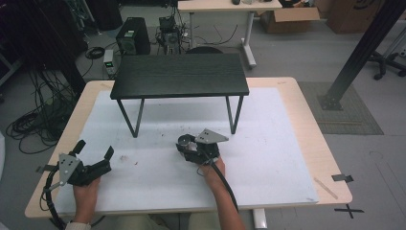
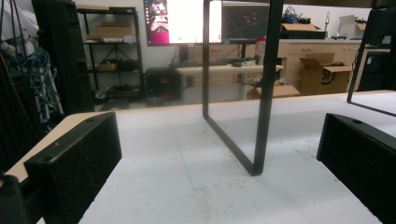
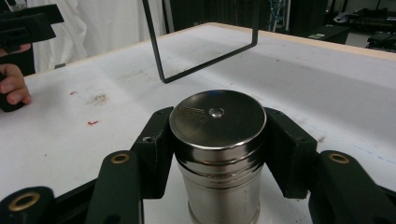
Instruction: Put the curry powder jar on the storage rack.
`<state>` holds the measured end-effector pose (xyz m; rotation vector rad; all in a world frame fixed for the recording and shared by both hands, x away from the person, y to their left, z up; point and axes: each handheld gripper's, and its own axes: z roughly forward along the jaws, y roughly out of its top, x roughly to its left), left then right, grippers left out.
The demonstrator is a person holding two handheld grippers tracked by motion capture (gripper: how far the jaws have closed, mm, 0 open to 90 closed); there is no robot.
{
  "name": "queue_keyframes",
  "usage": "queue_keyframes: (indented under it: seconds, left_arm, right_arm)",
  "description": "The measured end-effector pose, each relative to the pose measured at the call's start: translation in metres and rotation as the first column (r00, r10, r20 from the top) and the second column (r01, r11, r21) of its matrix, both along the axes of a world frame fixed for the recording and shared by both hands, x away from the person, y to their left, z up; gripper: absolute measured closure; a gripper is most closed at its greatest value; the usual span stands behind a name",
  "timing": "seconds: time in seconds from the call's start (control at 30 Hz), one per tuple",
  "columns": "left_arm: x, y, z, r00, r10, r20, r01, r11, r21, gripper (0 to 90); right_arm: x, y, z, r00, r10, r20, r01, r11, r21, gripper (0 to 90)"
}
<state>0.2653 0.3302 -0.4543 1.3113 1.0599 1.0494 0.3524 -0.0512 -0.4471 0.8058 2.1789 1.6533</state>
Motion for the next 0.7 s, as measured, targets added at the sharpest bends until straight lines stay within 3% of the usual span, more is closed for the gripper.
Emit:
queue_keyframes:
  seconds: [0.4,0.7]
  left_arm:
    - [0.000,0.000,0.000,1.0000,0.000,0.001,0.000,1.0000,-0.002,0.3]
    - [0.000,0.000,0.000,1.0000,0.000,0.002,0.000,1.0000,-0.002,0.3]
  right_arm:
    - [-0.004,0.001,0.003,0.9995,0.001,0.031,0.000,0.9995,-0.031,48.5]
    - [-0.007,-0.004,0.012,0.9990,0.002,0.044,-0.001,0.9999,-0.016,48.5]
